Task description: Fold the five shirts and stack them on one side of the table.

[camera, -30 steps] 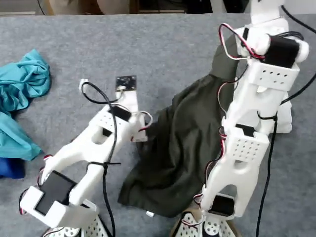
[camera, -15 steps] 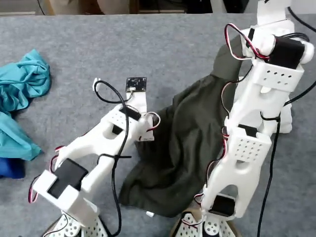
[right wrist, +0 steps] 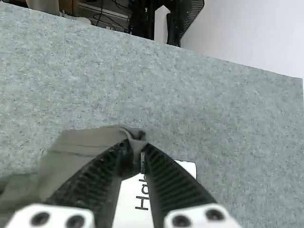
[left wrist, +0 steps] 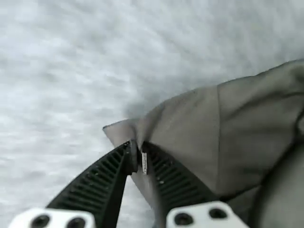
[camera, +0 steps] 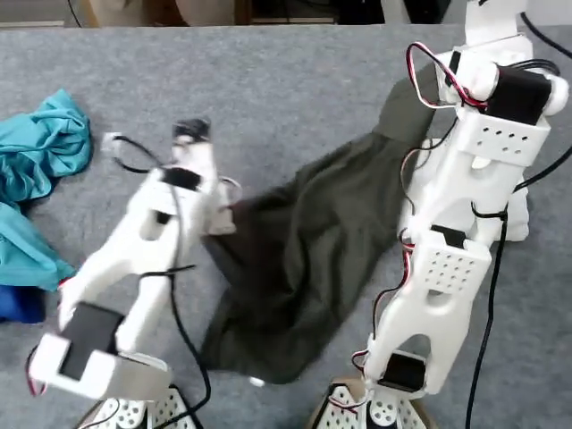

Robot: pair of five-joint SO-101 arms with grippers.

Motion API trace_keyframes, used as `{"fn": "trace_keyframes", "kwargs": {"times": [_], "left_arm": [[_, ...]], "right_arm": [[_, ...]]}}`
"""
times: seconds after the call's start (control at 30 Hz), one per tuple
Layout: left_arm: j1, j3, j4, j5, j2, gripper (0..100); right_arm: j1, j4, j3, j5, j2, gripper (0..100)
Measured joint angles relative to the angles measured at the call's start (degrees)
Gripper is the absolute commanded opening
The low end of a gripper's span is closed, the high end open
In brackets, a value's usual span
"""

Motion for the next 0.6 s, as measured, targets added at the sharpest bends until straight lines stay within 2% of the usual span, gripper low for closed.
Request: {"fn": "trace_keyframes", "kwargs": {"times": [0.23, 0.4, 0.6], "left_arm": [[-14.07, 0.09, 0.70, -8.09, -10.02, 2], [-16.62, -1.41, 1.14, -11.08, -13.19, 2], [-21.45, -17.32, 7.56, -11.25, -13.45, 2]], "right_arm": [[0.00, 0.00, 0.00, 0.00, 0.00, 0.2], [-0.44, 0.00, 0.00, 0.00, 0.00, 0.2], [-0.70, 0.00, -0.53, 0.00, 0.00, 0.2]]}}
